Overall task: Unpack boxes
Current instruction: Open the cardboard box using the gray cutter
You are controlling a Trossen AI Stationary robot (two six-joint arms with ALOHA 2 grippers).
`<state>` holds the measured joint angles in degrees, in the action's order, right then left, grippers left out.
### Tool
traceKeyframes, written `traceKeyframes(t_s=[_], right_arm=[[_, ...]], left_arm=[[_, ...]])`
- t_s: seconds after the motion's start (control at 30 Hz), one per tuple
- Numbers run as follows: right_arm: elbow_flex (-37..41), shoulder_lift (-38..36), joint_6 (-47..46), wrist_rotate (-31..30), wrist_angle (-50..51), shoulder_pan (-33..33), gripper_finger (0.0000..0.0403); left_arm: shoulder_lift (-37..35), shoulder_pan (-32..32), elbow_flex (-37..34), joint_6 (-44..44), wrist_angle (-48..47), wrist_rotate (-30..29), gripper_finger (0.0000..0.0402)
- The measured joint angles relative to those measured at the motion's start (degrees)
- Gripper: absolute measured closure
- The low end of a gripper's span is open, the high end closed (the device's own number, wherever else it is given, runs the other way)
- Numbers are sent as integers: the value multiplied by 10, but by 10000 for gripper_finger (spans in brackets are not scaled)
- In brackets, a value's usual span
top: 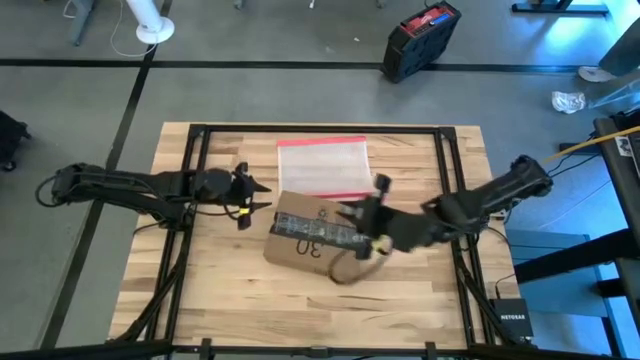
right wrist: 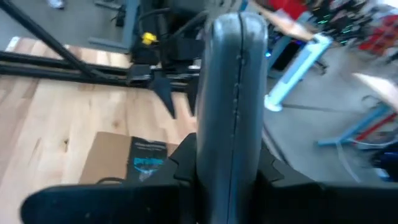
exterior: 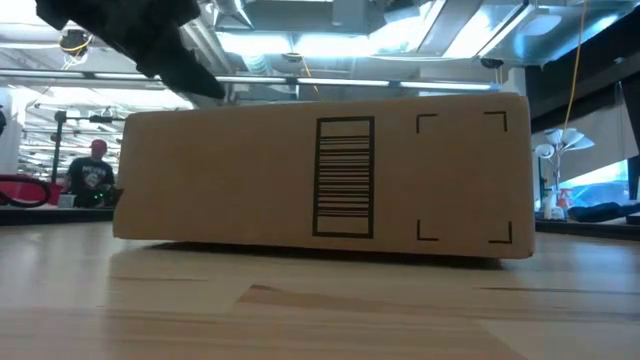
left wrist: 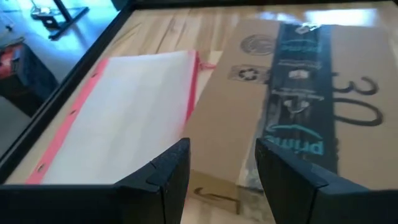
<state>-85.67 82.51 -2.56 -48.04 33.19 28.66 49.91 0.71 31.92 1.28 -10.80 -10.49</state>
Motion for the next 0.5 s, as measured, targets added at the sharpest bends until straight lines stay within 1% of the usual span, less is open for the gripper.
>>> traceKeyframes(t_s=[0.13,0.27,0.33,0.43,0.5], right_arm=[[0,-26,-38,-84,55,58,339],[0,-37,-107,-151,126,111,339],[0,-37,-146,-170,164,130,339],[1,-37,-196,-184,208,142,339],[18,-39,-205,-185,204,141,339]], left_arm=[[0,-11,0,-9,8,0,230],[0,-24,0,-1,16,0,230],[0,-30,-3,6,34,4,230],[0,-36,-19,11,77,35,230],[1,-40,-34,14,108,56,230]])
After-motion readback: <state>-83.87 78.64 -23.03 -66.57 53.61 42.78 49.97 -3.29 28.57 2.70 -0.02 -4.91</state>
